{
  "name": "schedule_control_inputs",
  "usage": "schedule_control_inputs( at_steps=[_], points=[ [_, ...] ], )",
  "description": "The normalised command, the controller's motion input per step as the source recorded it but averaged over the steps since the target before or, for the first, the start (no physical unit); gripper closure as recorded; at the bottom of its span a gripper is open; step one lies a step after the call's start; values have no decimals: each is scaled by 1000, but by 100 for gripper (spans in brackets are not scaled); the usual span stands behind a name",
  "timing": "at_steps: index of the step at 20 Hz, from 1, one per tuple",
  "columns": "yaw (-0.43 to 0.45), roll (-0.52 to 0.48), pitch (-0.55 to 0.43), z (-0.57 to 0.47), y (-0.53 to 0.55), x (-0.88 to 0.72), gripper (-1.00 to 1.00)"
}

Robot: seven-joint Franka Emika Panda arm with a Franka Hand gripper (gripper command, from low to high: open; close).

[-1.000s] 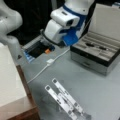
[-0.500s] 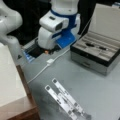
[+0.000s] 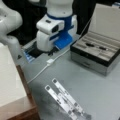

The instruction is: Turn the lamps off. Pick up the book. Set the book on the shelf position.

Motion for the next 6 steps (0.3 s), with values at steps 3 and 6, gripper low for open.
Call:
schedule_control_inputs(
  at_steps=[3,6],
  points=[
    [82,205,-228,-132,-8,-181,-100],
    [109,204,-192,-124,-29,-192,-100]
  ],
)
